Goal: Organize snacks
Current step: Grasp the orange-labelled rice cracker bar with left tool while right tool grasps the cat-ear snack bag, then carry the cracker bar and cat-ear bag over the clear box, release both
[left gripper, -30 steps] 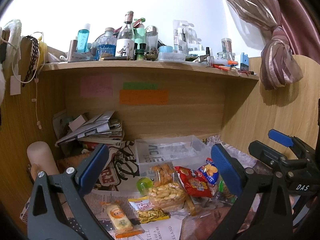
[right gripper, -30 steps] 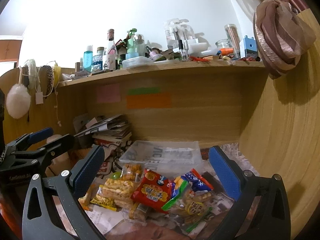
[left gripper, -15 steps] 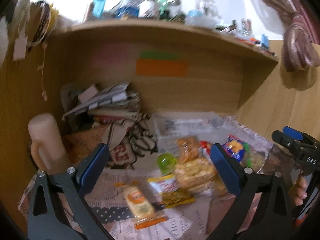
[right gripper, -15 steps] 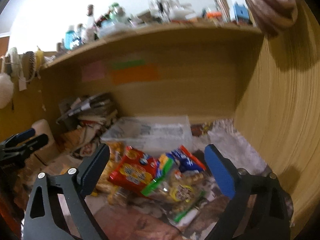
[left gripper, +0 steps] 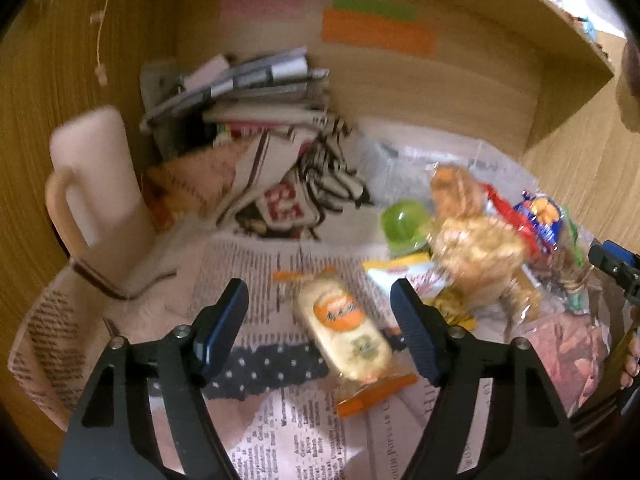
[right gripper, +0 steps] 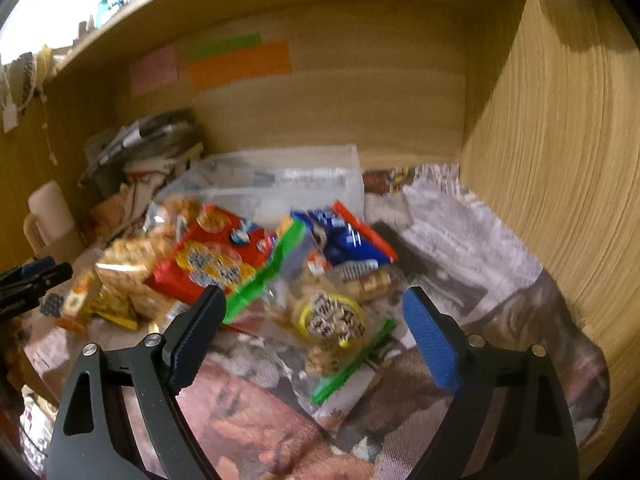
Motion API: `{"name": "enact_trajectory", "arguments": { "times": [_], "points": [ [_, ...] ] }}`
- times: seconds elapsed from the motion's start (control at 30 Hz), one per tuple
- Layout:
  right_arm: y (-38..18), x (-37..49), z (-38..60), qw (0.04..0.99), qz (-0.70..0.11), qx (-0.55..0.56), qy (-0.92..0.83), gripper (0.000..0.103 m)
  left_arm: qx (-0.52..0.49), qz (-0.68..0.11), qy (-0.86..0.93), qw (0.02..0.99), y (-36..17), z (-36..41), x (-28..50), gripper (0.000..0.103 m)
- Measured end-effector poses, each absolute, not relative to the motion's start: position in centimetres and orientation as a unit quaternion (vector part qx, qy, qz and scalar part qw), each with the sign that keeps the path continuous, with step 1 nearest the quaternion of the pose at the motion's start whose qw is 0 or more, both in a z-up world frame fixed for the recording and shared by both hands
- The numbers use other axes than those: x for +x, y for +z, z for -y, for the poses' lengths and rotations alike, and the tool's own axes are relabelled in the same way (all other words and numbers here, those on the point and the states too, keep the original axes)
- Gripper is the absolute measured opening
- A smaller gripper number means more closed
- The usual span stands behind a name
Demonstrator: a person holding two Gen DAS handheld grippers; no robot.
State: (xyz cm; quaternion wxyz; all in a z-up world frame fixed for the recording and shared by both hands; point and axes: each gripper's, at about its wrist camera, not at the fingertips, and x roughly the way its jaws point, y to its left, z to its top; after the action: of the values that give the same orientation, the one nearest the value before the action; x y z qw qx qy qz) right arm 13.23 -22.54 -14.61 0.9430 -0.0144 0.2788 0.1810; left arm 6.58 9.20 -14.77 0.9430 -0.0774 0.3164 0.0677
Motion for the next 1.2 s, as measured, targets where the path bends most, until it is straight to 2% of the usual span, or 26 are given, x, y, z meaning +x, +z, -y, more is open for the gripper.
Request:
{"name": "enact_trajectory", "arguments": {
  "times": [0.23,0.47,0.53,0.57,0.6,0.63,0.7,0.73,0.87,1.2],
  "points": [
    [-15.7,14.5,22.4,0.935,-0.301,-0.026,0.185,0.089,-0.101,-0.354,0.065,0.928,-17.5,-9.7,7.8,0.072],
    [-16.6,16.3,21.4,0.925,-0.323,-0.041,0.198,0.089,-0.09,-0.358,0.062,0.927,-17.8,-9.3,8.4,0.071],
    [-17.0,16.6,21.3,0.922,-0.329,-0.041,0.199,0.083,-0.086,-0.356,0.064,0.928,-18.0,-9.3,8.8,0.067],
    [-17.3,16.8,21.4,0.919,-0.336,-0.04,0.203,0.074,-0.085,-0.356,0.064,0.929,-18.0,-9.3,9.0,0.065],
    [-17.3,16.8,21.4,0.917,-0.34,-0.038,0.205,0.067,-0.085,-0.355,0.065,0.929,-18.1,-9.3,9.2,0.06],
    [-17.5,17.0,21.5,0.916,-0.345,-0.036,0.204,0.064,-0.083,-0.357,0.067,0.928,-18.2,-9.3,9.3,0.056],
    [-17.5,16.9,21.7,0.917,-0.345,-0.035,0.199,0.055,-0.078,-0.36,0.074,0.927,-18.4,-9.3,9.6,0.039],
    [-17.5,16.8,22.0,0.917,-0.345,-0.028,0.201,0.053,-0.072,-0.361,0.081,0.926,-18.4,-9.3,9.7,0.037],
    [-16.9,16.4,22.7,0.921,-0.337,-0.018,0.197,0.044,-0.067,-0.354,0.085,0.929,-18.2,-9.5,9.6,0.034],
    [-14.7,15.4,23.9,0.934,-0.301,0.002,0.193,0.043,-0.039,-0.293,0.084,0.952,-14.4,-8.7,9.1,0.034]
  ]
}}
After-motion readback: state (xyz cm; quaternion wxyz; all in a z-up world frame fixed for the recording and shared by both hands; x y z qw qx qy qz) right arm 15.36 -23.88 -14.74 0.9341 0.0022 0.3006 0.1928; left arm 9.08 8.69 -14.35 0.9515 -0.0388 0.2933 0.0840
